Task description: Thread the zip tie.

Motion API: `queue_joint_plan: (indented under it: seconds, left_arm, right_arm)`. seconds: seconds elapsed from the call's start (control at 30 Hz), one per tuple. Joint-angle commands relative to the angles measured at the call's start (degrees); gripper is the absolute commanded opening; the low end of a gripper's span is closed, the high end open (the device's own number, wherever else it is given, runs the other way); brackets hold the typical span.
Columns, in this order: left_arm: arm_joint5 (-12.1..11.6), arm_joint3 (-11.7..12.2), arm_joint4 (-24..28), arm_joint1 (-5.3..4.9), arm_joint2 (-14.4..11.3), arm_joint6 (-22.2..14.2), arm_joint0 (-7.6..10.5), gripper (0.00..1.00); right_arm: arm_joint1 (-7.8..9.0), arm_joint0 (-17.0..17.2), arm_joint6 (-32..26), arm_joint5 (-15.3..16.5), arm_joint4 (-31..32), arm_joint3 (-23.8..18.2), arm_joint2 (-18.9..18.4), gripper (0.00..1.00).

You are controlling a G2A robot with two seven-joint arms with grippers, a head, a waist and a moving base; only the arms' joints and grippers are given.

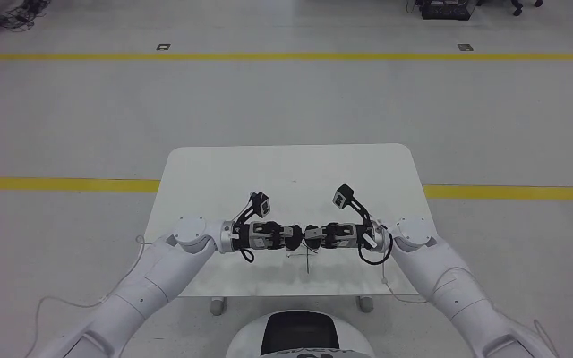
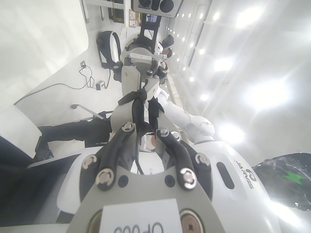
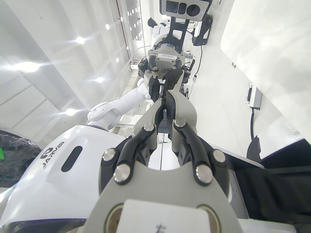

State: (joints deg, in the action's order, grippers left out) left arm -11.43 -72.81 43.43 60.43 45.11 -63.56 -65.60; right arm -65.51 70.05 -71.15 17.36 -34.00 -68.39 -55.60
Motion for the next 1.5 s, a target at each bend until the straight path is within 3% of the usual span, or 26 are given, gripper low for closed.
queue_joint_plan:
  seconds: [0.0,0.53,0.87,0.9,0.93,1.47]
  left_arm:
    - [0.01,0.06,-0.02,0.02,0.00,-0.01,0.00,0.07]
    - [0.03,0.18,-0.33,0.15,0.12,-0.13,-0.10,0.07]
    - [0.19,0.34,-0.62,0.28,-0.01,-0.15,-0.06,0.00]
    - [0.17,0.36,-0.63,0.30,-0.02,-0.18,-0.05,0.00]
    - [0.14,0.39,-0.63,0.31,-0.02,-0.20,-0.04,0.00]
    - [-2.01,0.57,-3.52,0.01,0.83,0.83,-0.38,0.00]
  right_arm:
    - [-0.01,0.02,0.00,0.05,-0.03,0.01,-0.01,0.00]
    - [-0.08,0.08,-0.22,0.18,-0.06,-0.06,-0.03,0.00]
    - [-0.15,0.05,-0.24,0.09,-0.04,0.05,0.07,0.00]
    - [-0.16,0.04,-0.23,0.06,-0.03,0.08,0.08,0.08]
    - [-0.16,0.05,-0.14,0.03,-0.10,0.17,0.04,0.98]
    - [0.51,1.83,1.03,0.09,-0.46,-0.85,-2.42,1.00]
